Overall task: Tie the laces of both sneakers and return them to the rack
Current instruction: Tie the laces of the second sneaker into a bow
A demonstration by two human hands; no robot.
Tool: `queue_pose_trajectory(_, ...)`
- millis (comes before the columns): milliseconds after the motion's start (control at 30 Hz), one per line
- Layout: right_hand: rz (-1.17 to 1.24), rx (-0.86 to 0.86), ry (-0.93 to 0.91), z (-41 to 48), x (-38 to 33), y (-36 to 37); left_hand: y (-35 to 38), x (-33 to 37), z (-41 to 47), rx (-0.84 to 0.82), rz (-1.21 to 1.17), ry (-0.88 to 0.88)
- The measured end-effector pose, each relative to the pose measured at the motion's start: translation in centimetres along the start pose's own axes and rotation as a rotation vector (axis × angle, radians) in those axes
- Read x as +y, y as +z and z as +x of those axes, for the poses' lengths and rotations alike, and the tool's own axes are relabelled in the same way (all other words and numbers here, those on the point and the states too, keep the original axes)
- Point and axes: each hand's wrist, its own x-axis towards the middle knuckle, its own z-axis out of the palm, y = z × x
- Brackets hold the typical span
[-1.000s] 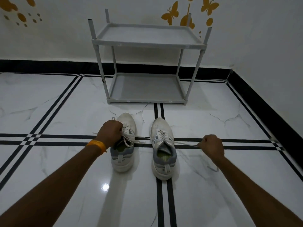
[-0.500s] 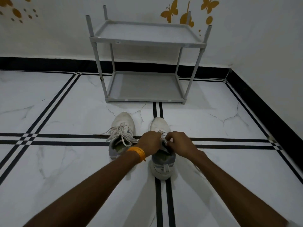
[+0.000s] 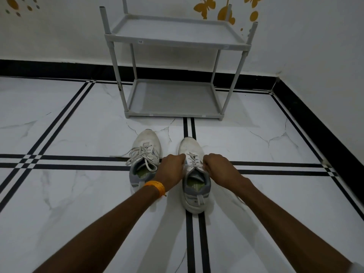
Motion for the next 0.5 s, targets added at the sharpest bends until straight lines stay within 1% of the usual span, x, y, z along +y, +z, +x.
queue_pose_trajectory(67, -0.03, 0.051, -0.012, -0.6, 0.3, 0.8, -0.1, -0.3, -0.4, -0.019, 0.055, 0.0)
queue_pose_trajectory(133, -0.038, 0.078, -0.003, -0.8, 0.3, 1.6, -0.1, -0.7, -0.6, -0.013, 0.061, -0.025)
queue_pose_trajectory(267, -0.048, 0.071, -0.002, -0.8, 0.1, 2.3, 0.0, -1.1, -0.9, -0.01, 0.02, -0.08)
queue_pose_trajectory(367, -0.069, 0.031, -0.028, -1.4, 0.7, 2.5, 0.5, -1.1, -1.3, 0.01, -0.011, -0.096)
queue_pose_trajectory(433, 0.049, -0.008, 0.037, -1.9, 1.5, 2.2, 0.8, -1.2, -1.4, 0.032, -0.017, -0.093)
queue_pose_trajectory(500, 0.337, -0.061, 0.136, -2.3, 2.1, 1.6, 1.1, -1.3, -1.5, 0.055, -0.016, -0.083)
